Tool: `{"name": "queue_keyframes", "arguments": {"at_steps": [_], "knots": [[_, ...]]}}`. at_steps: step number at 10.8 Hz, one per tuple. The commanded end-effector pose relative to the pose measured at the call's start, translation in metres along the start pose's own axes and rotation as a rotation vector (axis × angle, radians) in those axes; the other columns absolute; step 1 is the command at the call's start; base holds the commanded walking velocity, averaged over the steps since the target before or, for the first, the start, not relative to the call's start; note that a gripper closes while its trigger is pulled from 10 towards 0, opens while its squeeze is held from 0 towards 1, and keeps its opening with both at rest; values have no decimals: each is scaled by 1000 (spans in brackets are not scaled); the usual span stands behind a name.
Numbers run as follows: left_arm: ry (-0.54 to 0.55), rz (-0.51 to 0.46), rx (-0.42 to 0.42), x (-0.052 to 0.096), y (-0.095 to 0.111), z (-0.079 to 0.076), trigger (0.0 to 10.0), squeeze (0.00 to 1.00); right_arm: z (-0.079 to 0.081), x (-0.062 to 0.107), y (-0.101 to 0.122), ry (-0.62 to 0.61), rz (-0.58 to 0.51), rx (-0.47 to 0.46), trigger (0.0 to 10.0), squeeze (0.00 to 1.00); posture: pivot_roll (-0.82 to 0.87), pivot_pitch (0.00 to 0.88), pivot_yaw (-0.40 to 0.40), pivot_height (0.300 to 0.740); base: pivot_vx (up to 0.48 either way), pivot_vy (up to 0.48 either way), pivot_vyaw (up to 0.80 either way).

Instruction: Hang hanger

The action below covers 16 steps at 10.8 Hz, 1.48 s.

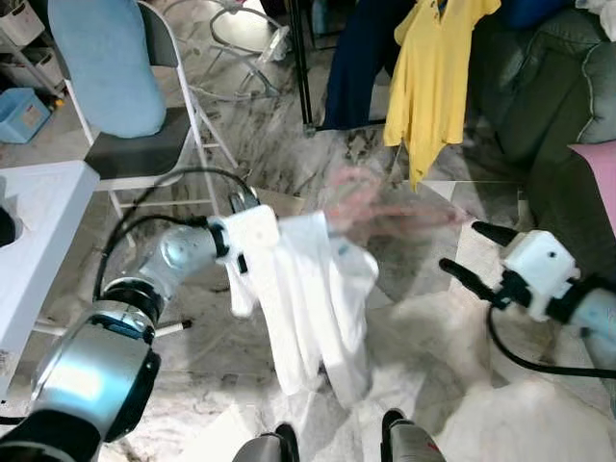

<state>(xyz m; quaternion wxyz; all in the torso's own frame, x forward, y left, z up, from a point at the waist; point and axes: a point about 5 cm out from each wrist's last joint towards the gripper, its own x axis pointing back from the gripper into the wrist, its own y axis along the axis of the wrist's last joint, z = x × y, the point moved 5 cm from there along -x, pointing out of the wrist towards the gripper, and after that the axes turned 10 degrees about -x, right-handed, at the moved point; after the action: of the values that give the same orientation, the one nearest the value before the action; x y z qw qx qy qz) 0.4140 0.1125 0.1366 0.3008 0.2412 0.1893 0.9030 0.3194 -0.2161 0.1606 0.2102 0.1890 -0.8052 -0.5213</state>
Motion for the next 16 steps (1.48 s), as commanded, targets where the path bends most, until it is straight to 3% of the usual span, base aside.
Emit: {"name": "queue_keyframes", "arguments": {"at_steps": [1, 3, 4, 5, 6, 7, 8, 10, 11, 13, 15, 16], "knots": [[77, -9, -2, 5, 1, 19, 0, 0, 11, -3, 2, 3, -32, -48, 10000, 1000, -224, 217, 181, 740, 0, 0, 0], [145, -22, 25, 6, 6, 35, 0, 0, 22, -14, -4, -79, -66, -179, 10000, 1000, -224, 219, 183, 740, 0, 0, 0], [153, -61, 34, 6, 13, 42, 0, 0, 37, -21, -18, -89, -37, -254, 10000, 1000, -225, 220, 181, 740, 0, 0, 0], [160, -83, 23, 6, 18, 46, 0, 0, 44, -26, -25, -102, -21, -296, 10000, 329, -225, 225, 179, 740, 0, 0, 0], [178, -115, 20, 6, 25, 53, 0, 0, 46, -31, -34, -143, -3, -333, 10000, 0, -224, 225, 177, 740, 0, 0, 0], [190, -166, 22, 6, 35, 58, 0, 0, 35, -34, -39, -258, -25, -403, 10000, 812, -222, 228, 175, 740, 0, 0, 0], [190, -206, 32, 5, 42, 59, 0, 0, 27, -36, -40, -315, -74, -507, 10000, 1000, -219, 231, 171, 740, 0, 0, 0], [163, -322, 83, 3, 59, 52, 0, 0, 21, -35, -52, -391, -49, -549, 10000, 1000, -211, 239, 160, 740, 0, 0, 0], [139, -375, 80, 2, 67, 46, 0, 0, 19, -36, -44, -380, -90, -594, 10000, 1000, -209, 243, 154, 740, 0, 0, 0], [122, -432, 74, 1, 78, 42, 0, 0, 15, -40, -38, -357, -115, -598, 10000, 1000, -209, 245, 149, 740, 0, 0, 0], [104, -527, 95, 0, 95, 39, 0, 0, 19, -47, -30, -311, -131, -592, 10000, 792, -213, 246, 147, 740, 0, 0, 0], [97, -562, 90, 0, 103, 37, 0, 0, 25, -51, -29, -275, -130, -598, 10000, 557, -213, 246, 147, 740, 0, 0, 0]]}}
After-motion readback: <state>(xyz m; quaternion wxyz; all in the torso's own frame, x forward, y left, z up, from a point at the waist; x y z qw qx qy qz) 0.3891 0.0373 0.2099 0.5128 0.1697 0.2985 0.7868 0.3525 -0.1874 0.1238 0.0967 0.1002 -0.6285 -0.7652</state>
